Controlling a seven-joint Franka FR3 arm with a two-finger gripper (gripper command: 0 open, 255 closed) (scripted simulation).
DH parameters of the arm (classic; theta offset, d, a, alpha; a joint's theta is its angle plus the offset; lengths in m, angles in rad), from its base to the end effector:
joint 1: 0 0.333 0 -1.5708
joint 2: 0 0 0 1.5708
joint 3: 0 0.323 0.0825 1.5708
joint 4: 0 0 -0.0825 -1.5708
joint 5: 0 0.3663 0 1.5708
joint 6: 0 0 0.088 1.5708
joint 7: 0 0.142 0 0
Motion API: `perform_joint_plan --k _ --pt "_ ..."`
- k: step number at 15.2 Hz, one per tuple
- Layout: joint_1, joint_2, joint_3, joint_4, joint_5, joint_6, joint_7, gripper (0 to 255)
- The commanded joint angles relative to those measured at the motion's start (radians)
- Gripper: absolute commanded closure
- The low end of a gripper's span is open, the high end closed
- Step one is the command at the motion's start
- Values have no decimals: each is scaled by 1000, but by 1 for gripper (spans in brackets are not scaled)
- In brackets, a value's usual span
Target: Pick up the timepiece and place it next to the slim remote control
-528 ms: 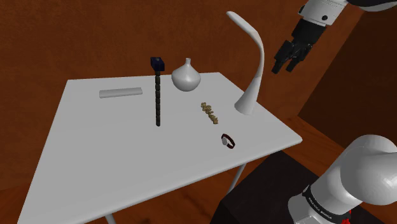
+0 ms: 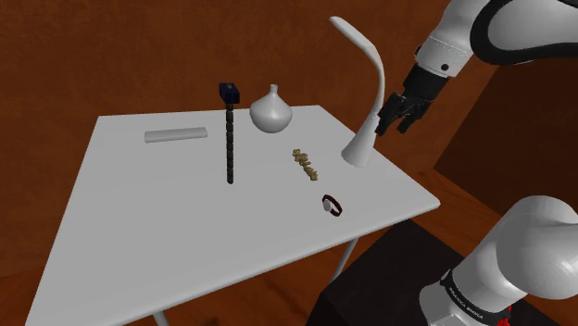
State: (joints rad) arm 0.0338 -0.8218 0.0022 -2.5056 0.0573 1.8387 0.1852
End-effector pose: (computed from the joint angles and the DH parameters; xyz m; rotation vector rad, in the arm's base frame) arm 0.3013 0.0175 0.5275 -3.0520 0.2457 -0.2269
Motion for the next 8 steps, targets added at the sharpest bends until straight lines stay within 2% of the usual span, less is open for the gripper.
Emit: perform_joint_plan --k 1,8 --pt "7 -1 15 -57 24 65 25 0" --pt "58 46 92 -239 127 325 119 0"
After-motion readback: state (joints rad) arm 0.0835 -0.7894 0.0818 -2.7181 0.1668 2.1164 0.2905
